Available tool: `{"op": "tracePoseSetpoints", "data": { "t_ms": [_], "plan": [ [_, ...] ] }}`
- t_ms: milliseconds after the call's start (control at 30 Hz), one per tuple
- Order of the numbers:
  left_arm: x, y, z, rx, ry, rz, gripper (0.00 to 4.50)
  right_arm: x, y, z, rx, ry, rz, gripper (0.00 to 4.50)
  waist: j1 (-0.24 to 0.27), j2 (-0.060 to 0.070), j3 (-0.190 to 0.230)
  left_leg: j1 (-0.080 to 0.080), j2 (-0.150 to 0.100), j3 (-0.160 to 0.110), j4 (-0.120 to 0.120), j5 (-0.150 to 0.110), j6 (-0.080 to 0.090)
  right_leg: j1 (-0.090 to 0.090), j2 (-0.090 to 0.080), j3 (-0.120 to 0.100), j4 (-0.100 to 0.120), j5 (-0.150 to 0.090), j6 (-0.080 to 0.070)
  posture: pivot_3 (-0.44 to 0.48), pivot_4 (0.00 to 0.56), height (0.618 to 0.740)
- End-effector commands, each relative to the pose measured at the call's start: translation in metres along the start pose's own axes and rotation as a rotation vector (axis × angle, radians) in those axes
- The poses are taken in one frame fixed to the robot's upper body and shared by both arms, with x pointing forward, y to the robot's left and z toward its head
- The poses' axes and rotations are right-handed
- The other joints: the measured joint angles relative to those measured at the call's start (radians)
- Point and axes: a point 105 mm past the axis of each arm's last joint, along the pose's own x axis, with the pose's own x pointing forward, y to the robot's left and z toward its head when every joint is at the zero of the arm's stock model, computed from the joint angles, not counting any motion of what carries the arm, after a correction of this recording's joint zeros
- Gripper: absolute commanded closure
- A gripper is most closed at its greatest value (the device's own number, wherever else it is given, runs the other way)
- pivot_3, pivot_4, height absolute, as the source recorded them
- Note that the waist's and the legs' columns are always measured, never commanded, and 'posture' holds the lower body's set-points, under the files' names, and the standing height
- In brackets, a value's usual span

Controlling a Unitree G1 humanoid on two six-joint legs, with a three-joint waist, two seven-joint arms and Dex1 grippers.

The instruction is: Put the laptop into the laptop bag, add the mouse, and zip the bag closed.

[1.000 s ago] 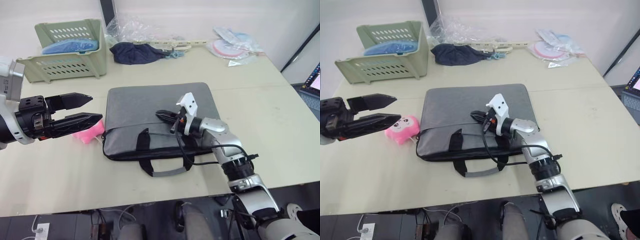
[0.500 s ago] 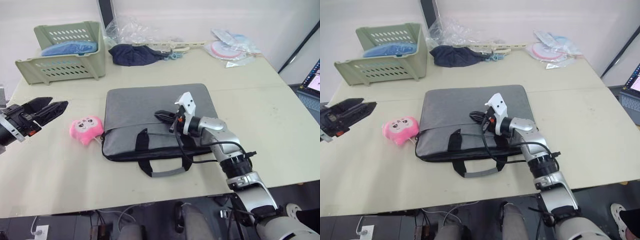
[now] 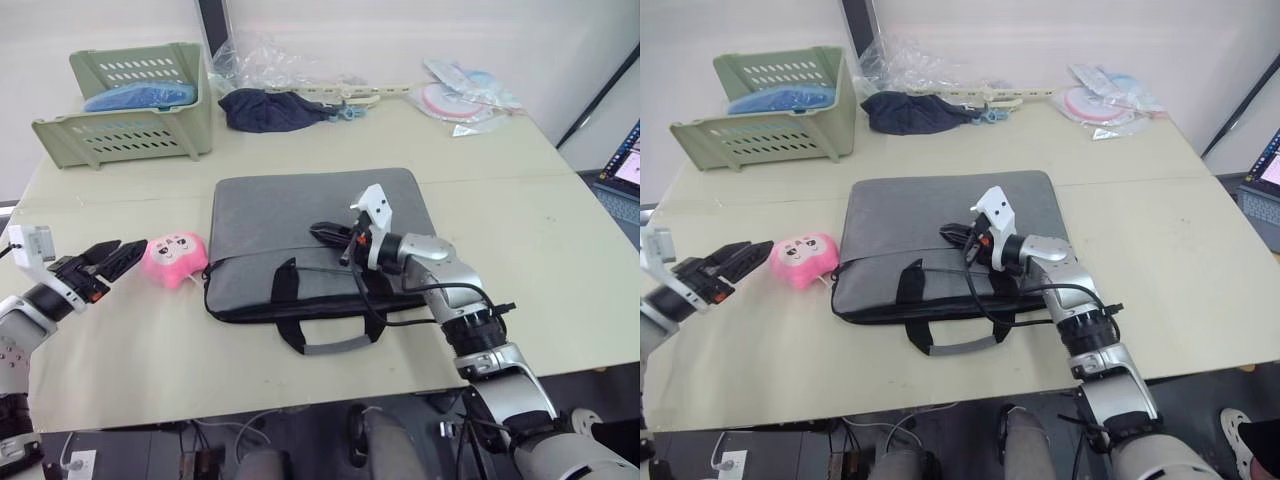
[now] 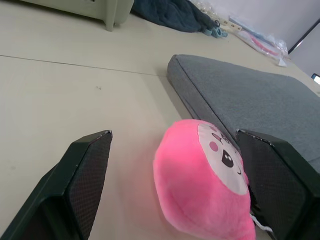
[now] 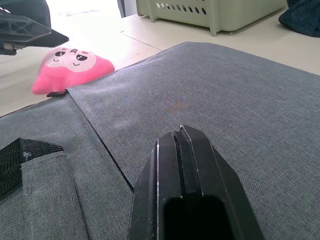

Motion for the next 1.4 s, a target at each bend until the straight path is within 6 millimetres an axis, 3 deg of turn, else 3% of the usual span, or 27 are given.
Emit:
{"op": "tracePoseSetpoints", "data": {
  "t_ms": [33,167,633,733,1000,1033,1400],
  "plan": [
    [0.008,-0.005,-0.012,-0.012,0.036,-0.042,0.24,-0.004,0.004,-0.036,0.076,0.121,0.001,4.45,-0.001,0.000,0.000,0.000,0.000,0.000,0.000,0.000,0.000,0.000,0.000,0.000,0.000,0.000,0.000,0.000,0.150,0.740],
    [0.014,-0.014,-0.020,-0.039,0.065,-0.091,0.24,-0.005,0.002,-0.035,0.075,0.119,-0.009,4.45,-0.003,0.000,0.000,0.001,0.000,0.000,0.000,0.000,0.000,0.000,0.000,0.000,0.000,0.000,0.000,0.000,0.150,0.740],
    [0.010,-0.011,-0.032,-0.045,0.116,-0.086,0.24,-0.004,0.001,-0.034,0.075,0.114,-0.016,4.45,-0.001,0.000,0.000,0.000,0.000,0.000,0.000,0.000,0.000,0.000,0.000,-0.001,0.000,0.000,0.000,0.000,0.150,0.740],
    [0.009,-0.011,-0.032,-0.050,0.115,-0.085,1.01,-0.004,0.001,-0.034,0.076,0.114,-0.016,4.50,-0.001,0.000,0.000,0.000,0.000,0.000,0.000,0.000,0.000,0.000,0.000,-0.001,0.000,0.000,0.000,0.000,0.150,0.740],
    [0.008,-0.017,-0.034,-0.074,0.120,-0.115,4.29,-0.005,0.001,-0.035,0.075,0.117,-0.017,4.50,-0.001,0.000,0.000,0.000,0.001,0.000,0.000,0.000,0.000,0.000,0.000,-0.001,0.000,0.000,0.000,0.000,0.150,0.740],
    [0.008,-0.018,-0.034,-0.076,0.121,-0.117,4.48,-0.005,0.001,-0.036,0.075,0.117,-0.017,4.50,-0.001,0.000,0.000,0.000,0.001,0.000,0.000,0.000,0.000,0.000,0.000,0.000,0.000,0.000,0.000,0.000,0.150,0.740],
    [0.004,-0.030,-0.040,-0.086,0.164,-0.144,4.48,-0.004,0.002,-0.038,0.080,0.122,-0.014,4.50,0.000,0.000,0.000,0.000,0.001,0.000,0.000,0.000,0.000,0.000,-0.001,0.000,0.000,0.000,0.000,0.000,0.150,0.740]
  ]
}}
